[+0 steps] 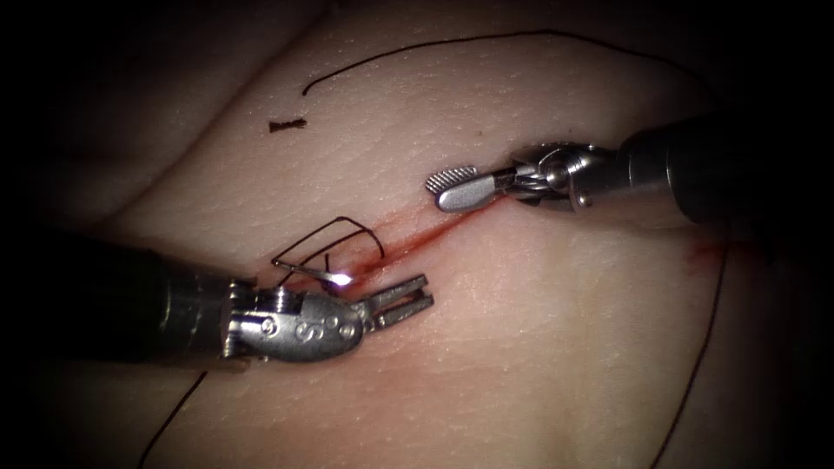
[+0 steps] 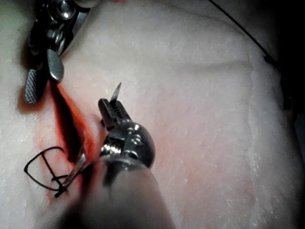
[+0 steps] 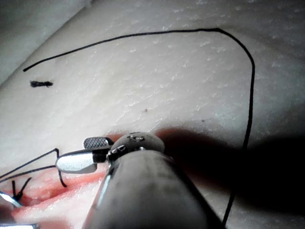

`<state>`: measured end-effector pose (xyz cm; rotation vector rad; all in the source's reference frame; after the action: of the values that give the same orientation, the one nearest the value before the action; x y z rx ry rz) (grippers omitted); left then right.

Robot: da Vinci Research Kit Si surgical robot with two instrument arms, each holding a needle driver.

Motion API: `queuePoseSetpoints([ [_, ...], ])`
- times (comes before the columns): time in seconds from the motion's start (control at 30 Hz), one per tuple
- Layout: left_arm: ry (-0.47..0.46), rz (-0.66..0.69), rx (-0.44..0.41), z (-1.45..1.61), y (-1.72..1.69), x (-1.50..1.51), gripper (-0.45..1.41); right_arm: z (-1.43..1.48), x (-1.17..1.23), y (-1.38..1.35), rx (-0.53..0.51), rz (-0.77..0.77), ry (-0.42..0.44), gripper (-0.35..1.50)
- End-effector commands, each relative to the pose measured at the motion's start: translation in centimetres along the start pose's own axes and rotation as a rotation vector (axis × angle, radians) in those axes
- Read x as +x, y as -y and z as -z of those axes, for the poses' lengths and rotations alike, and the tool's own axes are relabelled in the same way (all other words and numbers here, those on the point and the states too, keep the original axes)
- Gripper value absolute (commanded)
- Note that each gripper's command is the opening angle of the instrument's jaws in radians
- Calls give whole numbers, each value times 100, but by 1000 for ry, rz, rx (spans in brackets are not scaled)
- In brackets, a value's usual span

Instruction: Wound Closure

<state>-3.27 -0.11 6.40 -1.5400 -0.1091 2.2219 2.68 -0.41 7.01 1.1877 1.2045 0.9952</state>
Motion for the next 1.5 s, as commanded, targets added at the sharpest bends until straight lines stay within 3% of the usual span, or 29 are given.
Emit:
queuePoseSetpoints([
  [0.03,-23,42,-50,-8,-8,-5,-45,-8,-4,-5,2,-1,1,104],
  [0.17,-108,194,-245,-10,-14,0,-45,-8,-4,-5,2,-1,1,103],
  [0.33,-120,253,-308,-8,-14,-1,-45,-8,-5,-5,2,-1,1,101],
  [0.57,-167,475,-361,2,-22,6,-45,-9,-5,-5,4,-1,2,94],
  [0.6,-183,552,-386,6,-24,10,-45,-10,-5,-5,6,0,3,94],
  [0.77,-287,691,-464,17,-24,25,-45,-10,-6,-5,9,0,5,91],
  [1.0,-354,780,-513,33,-26,53,-45,-11,-8,-3,30,6,19,94],
  [1.1,-371,784,-546,42,-33,68,-45,-14,-14,4,63,88,37,96],
  [1.2,-377,784,-579,54,-45,88,-45,-19,-14,15,88,282,51,91],
  [1.3,-382,707,-581,62,-48,98,-45,-23,-19,26,99,416,105,82],
  [1.47,-317,638,-530,67,-45,98,-45,-39,-40,36,140,648,199,126],
  [1.5,-315,632,-530,68,-45,98,-45,-40,-44,37,144,676,215,126],
])
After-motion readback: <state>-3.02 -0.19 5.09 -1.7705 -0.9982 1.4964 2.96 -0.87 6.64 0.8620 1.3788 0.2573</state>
